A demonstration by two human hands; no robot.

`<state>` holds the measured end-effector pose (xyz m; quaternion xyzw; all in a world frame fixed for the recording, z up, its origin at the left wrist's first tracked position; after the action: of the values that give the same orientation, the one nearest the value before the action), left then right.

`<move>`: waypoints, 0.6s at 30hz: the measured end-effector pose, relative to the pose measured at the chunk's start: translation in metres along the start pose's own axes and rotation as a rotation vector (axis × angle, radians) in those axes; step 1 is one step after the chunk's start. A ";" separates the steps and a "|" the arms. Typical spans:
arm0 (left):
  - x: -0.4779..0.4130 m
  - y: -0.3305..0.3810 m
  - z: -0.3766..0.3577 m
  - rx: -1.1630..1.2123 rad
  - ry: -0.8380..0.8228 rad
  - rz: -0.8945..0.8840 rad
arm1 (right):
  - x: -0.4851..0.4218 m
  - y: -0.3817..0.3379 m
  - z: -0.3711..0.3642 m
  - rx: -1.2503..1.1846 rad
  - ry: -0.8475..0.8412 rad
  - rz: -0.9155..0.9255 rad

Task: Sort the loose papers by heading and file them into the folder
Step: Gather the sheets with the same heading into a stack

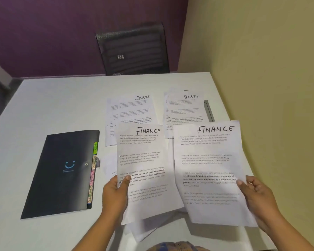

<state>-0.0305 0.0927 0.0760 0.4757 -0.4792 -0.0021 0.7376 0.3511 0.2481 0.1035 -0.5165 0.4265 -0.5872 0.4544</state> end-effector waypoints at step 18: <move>0.056 0.025 -0.044 -0.089 -0.131 0.105 | 0.023 -0.003 -0.108 -0.033 -0.365 -0.072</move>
<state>0.0199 0.1111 0.1289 0.4155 -0.5502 -0.0159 0.7242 0.2419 0.2299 0.1006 -0.6369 0.3279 -0.4925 0.4943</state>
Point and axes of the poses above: each hand's wrist, its own x-axis away from the middle knuckle, its own z-axis out of the back of the hand, y = z × x, the point moved 6 cm from there along -x, towards the middle knuckle, and after that the axes turned 14 degrees about z, right-handed, at the moved point
